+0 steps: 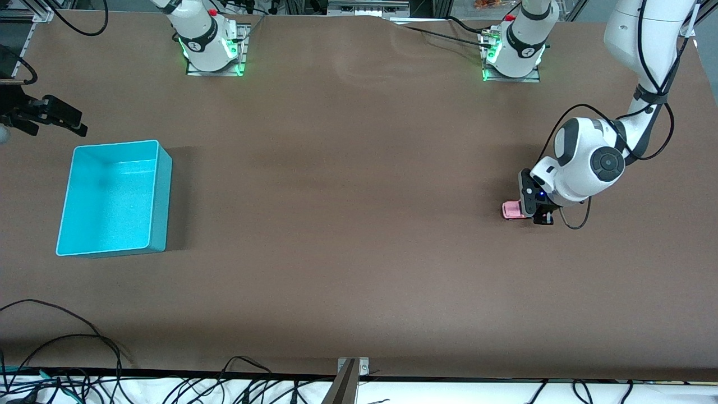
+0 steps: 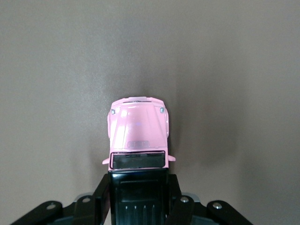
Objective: Wind and store pink jeep toy
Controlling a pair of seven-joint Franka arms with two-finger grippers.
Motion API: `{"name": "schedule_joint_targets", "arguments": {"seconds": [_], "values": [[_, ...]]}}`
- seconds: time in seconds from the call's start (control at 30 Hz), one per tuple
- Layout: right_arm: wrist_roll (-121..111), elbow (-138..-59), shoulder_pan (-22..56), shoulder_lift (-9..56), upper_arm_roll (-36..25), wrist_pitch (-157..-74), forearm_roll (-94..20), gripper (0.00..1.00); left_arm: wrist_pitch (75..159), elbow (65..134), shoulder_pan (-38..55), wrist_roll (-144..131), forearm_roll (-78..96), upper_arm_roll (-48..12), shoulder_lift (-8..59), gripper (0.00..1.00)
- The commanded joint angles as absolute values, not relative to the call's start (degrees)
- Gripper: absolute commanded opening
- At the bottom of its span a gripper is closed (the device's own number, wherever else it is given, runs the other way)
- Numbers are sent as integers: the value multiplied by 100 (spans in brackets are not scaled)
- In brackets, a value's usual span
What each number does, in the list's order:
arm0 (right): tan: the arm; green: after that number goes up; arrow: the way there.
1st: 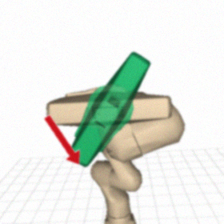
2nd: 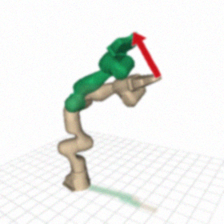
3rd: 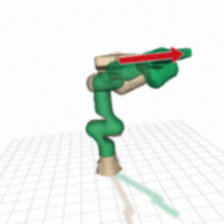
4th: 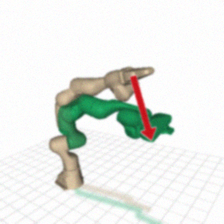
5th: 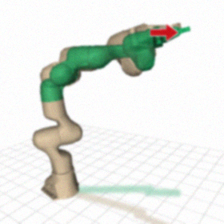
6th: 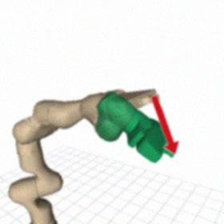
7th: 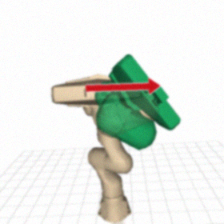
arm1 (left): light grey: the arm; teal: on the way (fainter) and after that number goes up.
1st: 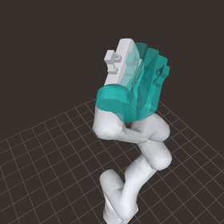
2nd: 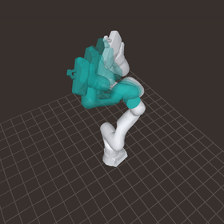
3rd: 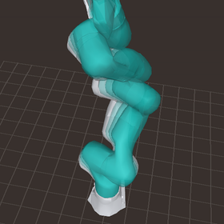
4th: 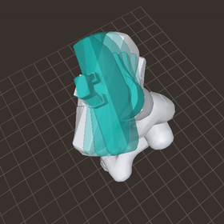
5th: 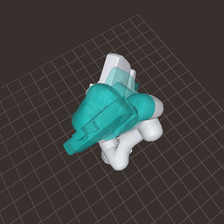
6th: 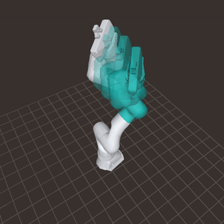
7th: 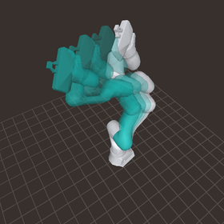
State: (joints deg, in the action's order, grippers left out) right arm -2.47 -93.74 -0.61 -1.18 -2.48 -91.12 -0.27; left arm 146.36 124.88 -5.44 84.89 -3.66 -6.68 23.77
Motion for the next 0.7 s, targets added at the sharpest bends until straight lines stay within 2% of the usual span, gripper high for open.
{"name": "schedule_joint_targets", "arguments": {"seconds": [0.0,0.17,0.4,0.67], "values": [[-237,-9272,-70,-123,-255,-9000,-123,100,14651,12357,-536,8587,-475,-668,2522,6],[-246,-9272,-70,-123,-246,-8991,-132,100,14590,12357,-580,8587,-483,-659,2636,1],[-237,-9272,-70,-123,-246,-9000,-132,100,14581,12296,-615,8973,-492,-484,2689,1],[-237,-9272,-70,-123,-246,-9000,-132,100,14590,11980,-1027,9676,-527,-202,3146,1]]}}
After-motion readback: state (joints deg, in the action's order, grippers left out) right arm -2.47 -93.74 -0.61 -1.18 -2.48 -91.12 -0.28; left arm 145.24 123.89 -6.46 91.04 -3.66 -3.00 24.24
